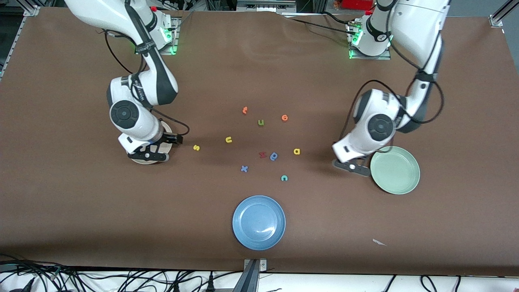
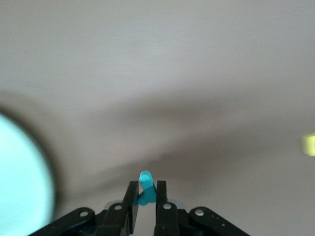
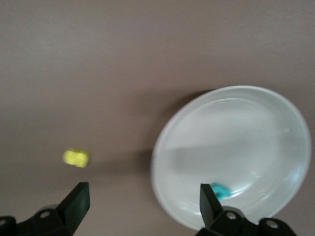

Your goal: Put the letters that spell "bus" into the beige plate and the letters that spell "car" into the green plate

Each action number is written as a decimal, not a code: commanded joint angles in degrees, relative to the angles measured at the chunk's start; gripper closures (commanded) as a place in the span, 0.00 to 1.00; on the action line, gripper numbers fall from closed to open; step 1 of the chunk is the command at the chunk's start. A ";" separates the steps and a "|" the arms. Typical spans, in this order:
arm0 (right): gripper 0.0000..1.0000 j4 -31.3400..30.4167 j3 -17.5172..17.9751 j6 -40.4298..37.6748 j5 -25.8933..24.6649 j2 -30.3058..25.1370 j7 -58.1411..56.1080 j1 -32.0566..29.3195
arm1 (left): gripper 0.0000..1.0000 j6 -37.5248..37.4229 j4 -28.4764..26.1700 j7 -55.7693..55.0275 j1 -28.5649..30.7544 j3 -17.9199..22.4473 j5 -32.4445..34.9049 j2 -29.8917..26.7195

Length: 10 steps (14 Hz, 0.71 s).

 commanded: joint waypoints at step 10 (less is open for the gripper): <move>0.42 1.41 0.51 11.03 7.55 10.60 16.58 5.67 | 0.00 -5.96 7.47 11.00 14.24 -0.68 5.71 4.10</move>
